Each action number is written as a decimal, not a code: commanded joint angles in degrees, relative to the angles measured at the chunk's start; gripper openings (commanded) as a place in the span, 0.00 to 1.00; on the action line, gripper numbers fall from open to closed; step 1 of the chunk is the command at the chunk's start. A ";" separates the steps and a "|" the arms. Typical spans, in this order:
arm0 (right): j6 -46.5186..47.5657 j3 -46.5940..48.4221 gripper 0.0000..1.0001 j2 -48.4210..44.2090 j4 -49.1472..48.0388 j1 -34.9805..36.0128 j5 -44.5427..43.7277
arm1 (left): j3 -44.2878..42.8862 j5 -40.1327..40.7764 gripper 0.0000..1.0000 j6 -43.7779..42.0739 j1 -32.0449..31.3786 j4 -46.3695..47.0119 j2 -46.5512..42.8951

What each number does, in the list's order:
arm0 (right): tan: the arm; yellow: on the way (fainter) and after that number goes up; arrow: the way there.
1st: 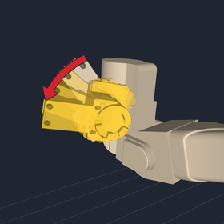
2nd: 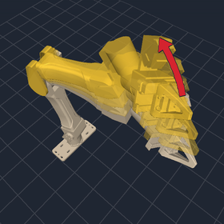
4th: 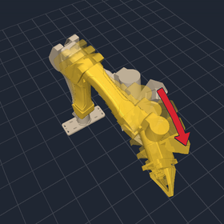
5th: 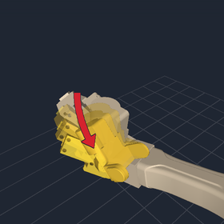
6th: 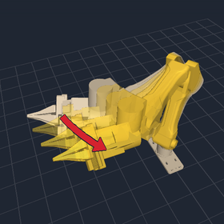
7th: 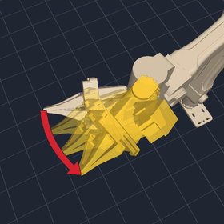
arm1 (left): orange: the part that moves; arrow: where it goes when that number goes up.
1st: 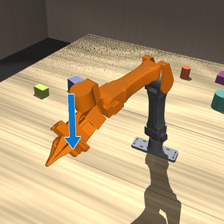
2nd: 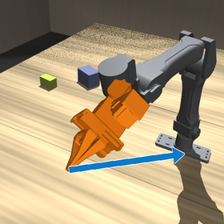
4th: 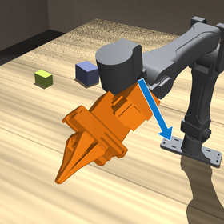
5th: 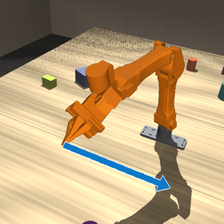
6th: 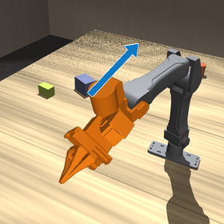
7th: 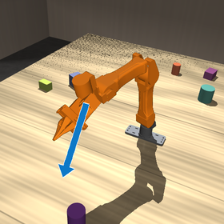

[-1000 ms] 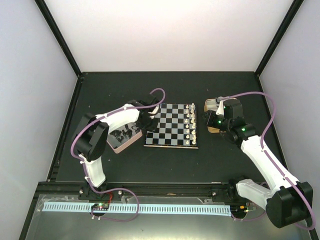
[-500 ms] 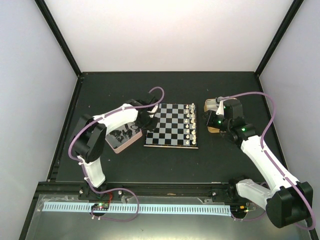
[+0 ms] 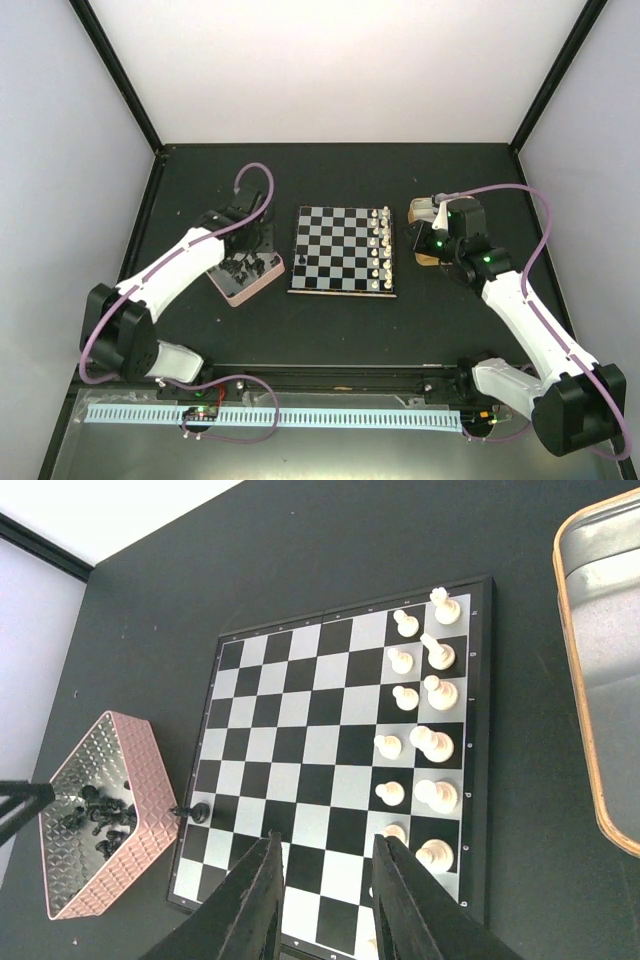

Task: Set up the chess pieces on the board
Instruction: Pick up the chess piece from the storage box, then place the chess piece on the chessboard.

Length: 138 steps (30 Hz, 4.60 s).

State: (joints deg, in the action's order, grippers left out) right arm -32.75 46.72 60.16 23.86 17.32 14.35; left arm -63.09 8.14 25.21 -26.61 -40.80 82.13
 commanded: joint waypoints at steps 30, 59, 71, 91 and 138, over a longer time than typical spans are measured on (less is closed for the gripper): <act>-1.61 1.68 0.24 1.85 -1.10 -0.01 1.99 | 10.44 -3.74 0.24 1.88 11.62 8.58 5.97; -1.88 0.74 0.23 0.05 -1.97 -0.01 2.70 | 1.53 -14.43 0.05 -3.67 11.99 2.84 -0.10; -1.98 0.04 0.23 -0.60 -1.66 0.00 2.55 | -9.09 -17.41 0.07 -7.31 3.43 2.83 12.35; -2.05 -0.40 0.23 -1.88 -1.36 -0.01 2.61 | -15.72 -14.23 0.09 -11.13 -0.71 2.18 26.53; -2.14 -1.23 0.23 -2.24 -1.05 -0.01 2.26 | -15.34 -17.83 0.11 -10.36 -0.90 1.87 25.80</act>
State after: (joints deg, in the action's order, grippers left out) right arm -34.85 46.13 58.76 23.18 17.32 16.71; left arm -76.79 -9.19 14.74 -27.09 -38.09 108.44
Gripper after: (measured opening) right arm 0.227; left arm 0.126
